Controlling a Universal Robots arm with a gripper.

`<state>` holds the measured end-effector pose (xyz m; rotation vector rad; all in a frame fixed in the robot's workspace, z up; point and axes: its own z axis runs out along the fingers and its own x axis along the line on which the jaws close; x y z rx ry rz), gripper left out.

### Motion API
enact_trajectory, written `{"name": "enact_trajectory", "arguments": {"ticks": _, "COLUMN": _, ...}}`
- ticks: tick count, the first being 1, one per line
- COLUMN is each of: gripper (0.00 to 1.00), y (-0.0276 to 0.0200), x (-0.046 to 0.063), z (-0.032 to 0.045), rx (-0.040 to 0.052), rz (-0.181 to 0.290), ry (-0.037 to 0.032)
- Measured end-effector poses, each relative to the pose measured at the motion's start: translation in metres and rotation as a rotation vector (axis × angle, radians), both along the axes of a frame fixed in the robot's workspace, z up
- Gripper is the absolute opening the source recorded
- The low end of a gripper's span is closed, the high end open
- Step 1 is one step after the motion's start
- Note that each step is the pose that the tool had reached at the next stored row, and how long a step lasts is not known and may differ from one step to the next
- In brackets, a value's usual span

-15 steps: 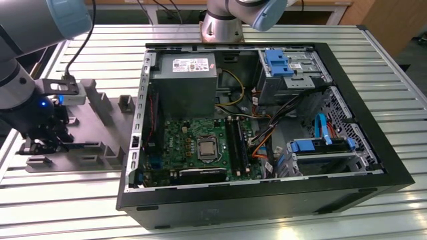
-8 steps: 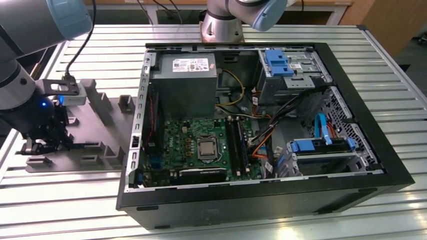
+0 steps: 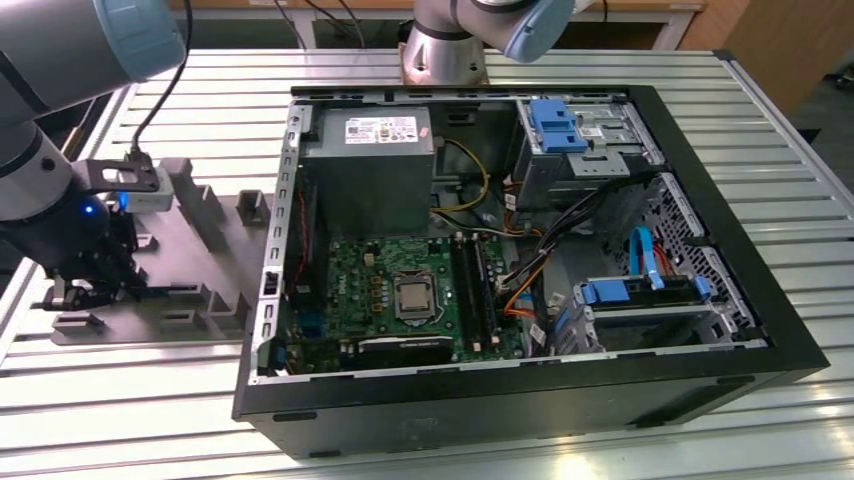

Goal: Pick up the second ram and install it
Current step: 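Pick up the second ram and move it above second insertion slot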

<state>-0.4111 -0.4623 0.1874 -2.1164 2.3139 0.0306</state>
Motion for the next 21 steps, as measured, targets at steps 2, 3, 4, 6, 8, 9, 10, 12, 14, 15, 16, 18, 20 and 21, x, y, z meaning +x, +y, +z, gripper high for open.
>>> {"name": "enact_trajectory", "arguments": {"ticks": 2, "gripper": 0.24, "y": 0.0000, "x": -0.0001, "z": -0.0003, "rx": 0.0001, "rz": 0.000, "ry": 0.0000}}
{"name": "enact_trajectory", "arguments": {"ticks": 3, "gripper": 0.24, "y": 0.0000, "x": -0.0001, "z": -0.0006, "rx": 0.0004, "rz": 0.000, "ry": -0.0001}}
{"name": "enact_trajectory", "arguments": {"ticks": 4, "gripper": 0.24, "y": 0.0000, "x": -0.0002, "z": -0.0008, "rx": 0.0005, "rz": 0.000, "ry": -0.0001}}
{"name": "enact_trajectory", "arguments": {"ticks": 6, "gripper": 0.24, "y": 0.0000, "x": -0.0002, "z": -0.0011, "rx": 0.0008, "rz": 0.000, "ry": 0.0000}}
{"name": "enact_trajectory", "arguments": {"ticks": 8, "gripper": 0.24, "y": 0.0000, "x": -0.0002, "z": -0.0013, "rx": 0.0010, "rz": 0.000, "ry": 0.0000}}
{"name": "enact_trajectory", "arguments": {"ticks": 9, "gripper": 0.24, "y": 0.0000, "x": -0.0002, "z": -0.0014, "rx": 0.0009, "rz": 0.000, "ry": 0.0000}}
{"name": "enact_trajectory", "arguments": {"ticks": 10, "gripper": 0.22, "y": 0.0000, "x": -0.0002, "z": -0.0014, "rx": 0.0010, "rz": 0.000, "ry": 0.0000}}
{"name": "enact_trajectory", "arguments": {"ticks": 12, "gripper": 0.16, "y": 0.0000, "x": -0.0002, "z": -0.0016, "rx": 0.0010, "rz": 0.000, "ry": 0.0000}}
{"name": "enact_trajectory", "arguments": {"ticks": 14, "gripper": 0.14, "y": 0.0000, "x": -0.0002, "z": -0.0016, "rx": 0.0010, "rz": 0.000, "ry": 0.0000}}
{"name": "enact_trajectory", "arguments": {"ticks": 15, "gripper": 0.14, "y": 0.0000, "x": -0.0002, "z": -0.0016, "rx": 0.0010, "rz": 0.000, "ry": -0.0001}}
{"name": "enact_trajectory", "arguments": {"ticks": 16, "gripper": 0.14, "y": 0.0000, "x": -0.0002, "z": -0.0016, "rx": 0.0010, "rz": 0.000, "ry": -0.0001}}
{"name": "enact_trajectory", "arguments": {"ticks": 18, "gripper": 0.14, "y": 0.0000, "x": -0.0002, "z": -0.0016, "rx": 0.0010, "rz": 0.000, "ry": 0.0000}}
{"name": "enact_trajectory", "arguments": {"ticks": 20, "gripper": 0.14, "y": 0.0000, "x": -0.0002, "z": -0.0016, "rx": 0.0010, "rz": 0.002, "ry": -0.0001}}
{"name": "enact_trajectory", "arguments": {"ticks": 21, "gripper": 0.14, "y": 0.0000, "x": -0.0002, "z": -0.0016, "rx": 0.0010, "rz": 0.006, "ry": -0.0001}}
